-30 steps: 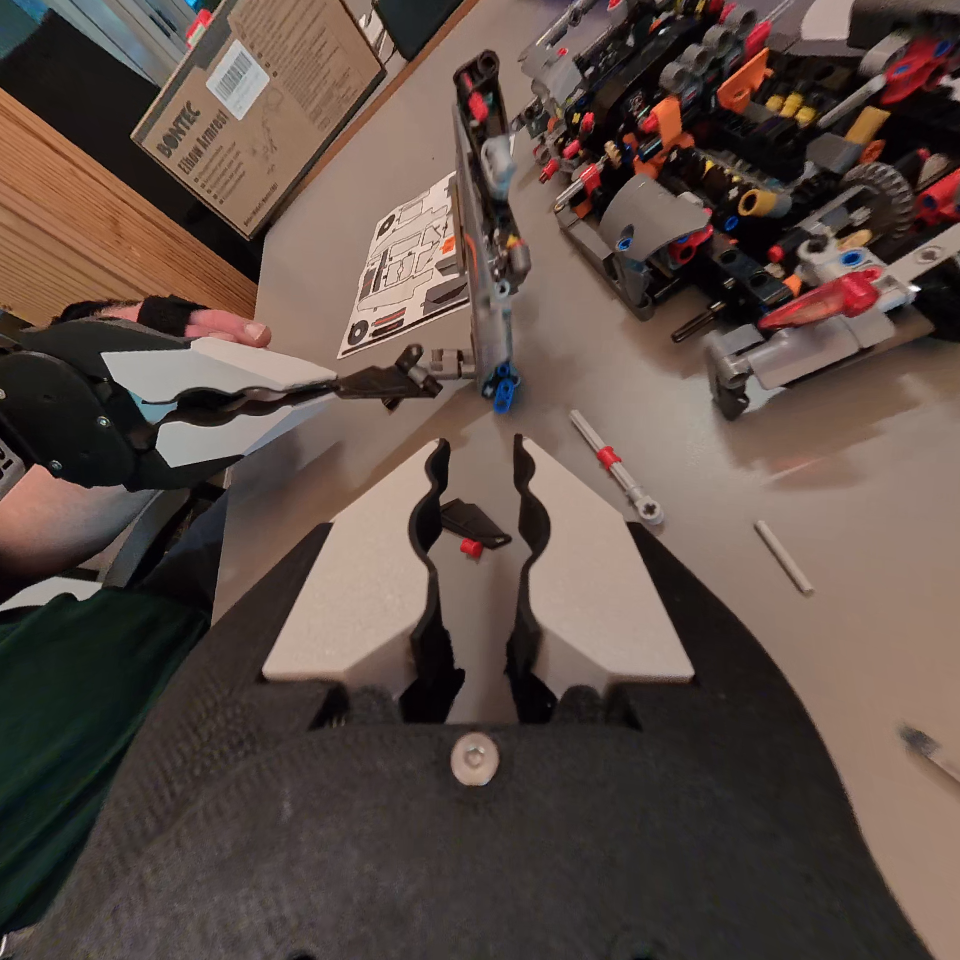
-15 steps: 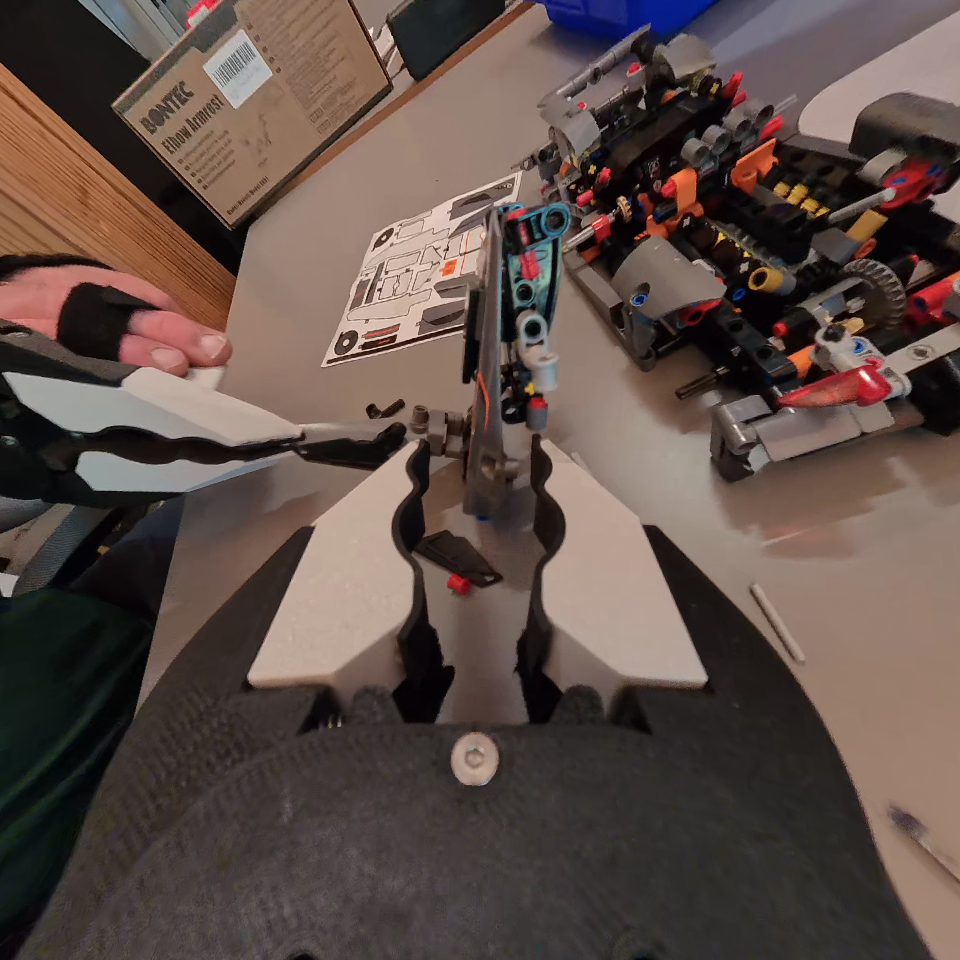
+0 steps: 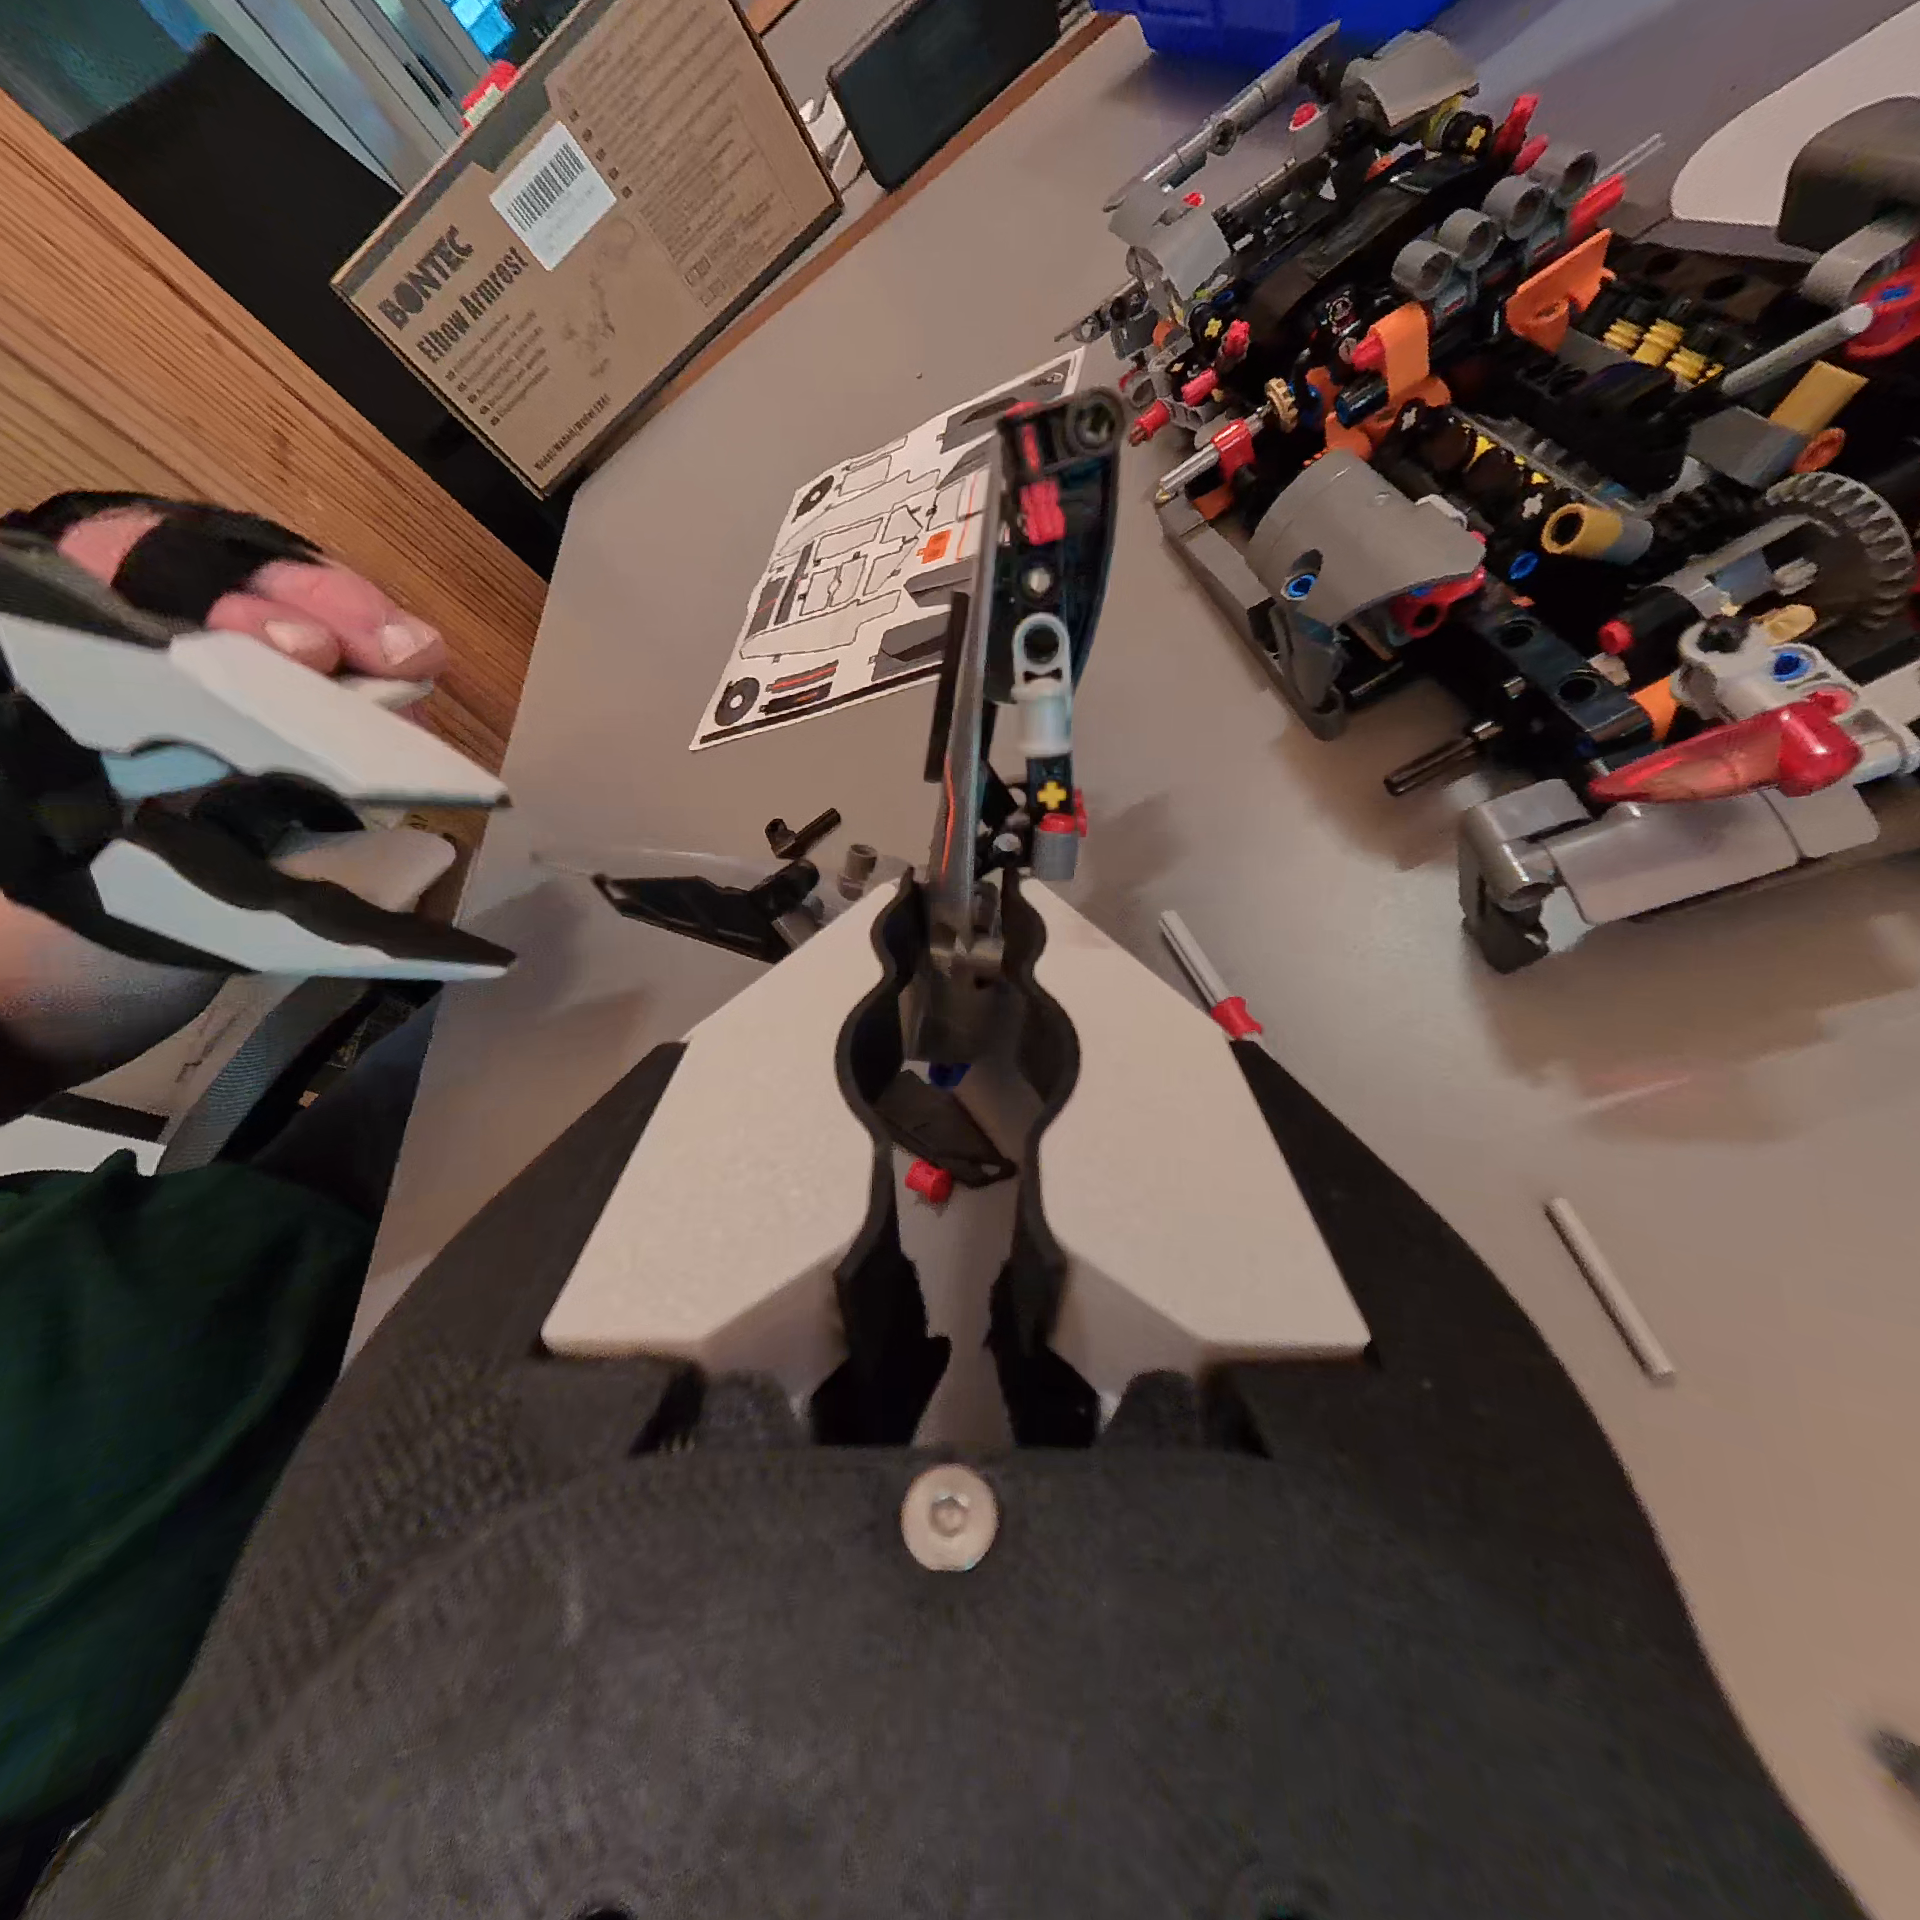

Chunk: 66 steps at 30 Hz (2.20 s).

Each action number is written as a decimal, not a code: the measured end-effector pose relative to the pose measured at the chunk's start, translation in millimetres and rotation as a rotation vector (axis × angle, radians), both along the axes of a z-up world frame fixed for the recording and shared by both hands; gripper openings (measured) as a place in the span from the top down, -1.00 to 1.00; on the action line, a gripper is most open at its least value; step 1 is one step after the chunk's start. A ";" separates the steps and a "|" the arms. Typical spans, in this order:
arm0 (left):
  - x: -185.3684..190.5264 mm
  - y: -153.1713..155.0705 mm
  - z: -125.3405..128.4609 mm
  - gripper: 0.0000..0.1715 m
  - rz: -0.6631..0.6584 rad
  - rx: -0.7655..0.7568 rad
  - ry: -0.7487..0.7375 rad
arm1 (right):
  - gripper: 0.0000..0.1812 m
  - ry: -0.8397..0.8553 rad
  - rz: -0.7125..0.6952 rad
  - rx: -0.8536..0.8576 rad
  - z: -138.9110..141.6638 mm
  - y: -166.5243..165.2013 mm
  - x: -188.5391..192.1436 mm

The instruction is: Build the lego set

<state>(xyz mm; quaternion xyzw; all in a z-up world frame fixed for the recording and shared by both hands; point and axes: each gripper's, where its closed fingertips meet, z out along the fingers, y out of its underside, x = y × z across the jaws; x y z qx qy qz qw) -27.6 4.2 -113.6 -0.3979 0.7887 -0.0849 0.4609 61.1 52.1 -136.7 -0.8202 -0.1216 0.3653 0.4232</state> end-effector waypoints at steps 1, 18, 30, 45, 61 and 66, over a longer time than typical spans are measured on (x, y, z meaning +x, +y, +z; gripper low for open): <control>-3.3 0.7 7.1 0.53 -0.001 -0.052 -0.026 | 0.86 0.008 0.008 0.001 1.2 -1.1 -0.4; 56.4 61.0 11.3 0.47 0.145 -0.937 -0.263 | 0.88 0.336 0.131 0.102 47.7 -21.4 -1.1; 81.2 51.3 60.7 0.44 -0.011 -1.336 -0.430 | 0.89 0.549 0.232 0.192 86.1 -38.6 10.9; 92.6 29.8 92.6 0.92 -0.162 -1.469 -0.548 | 0.88 0.589 0.245 0.234 105.0 -44.5 9.5; 113.2 33.1 92.9 0.92 0.181 -0.731 -0.546 | 0.83 -0.083 -0.067 0.507 116.9 -32.1 29.3; 116.0 35.3 94.3 0.92 0.248 -0.492 -0.509 | 0.70 -0.086 -0.128 0.504 119.0 -28.7 37.0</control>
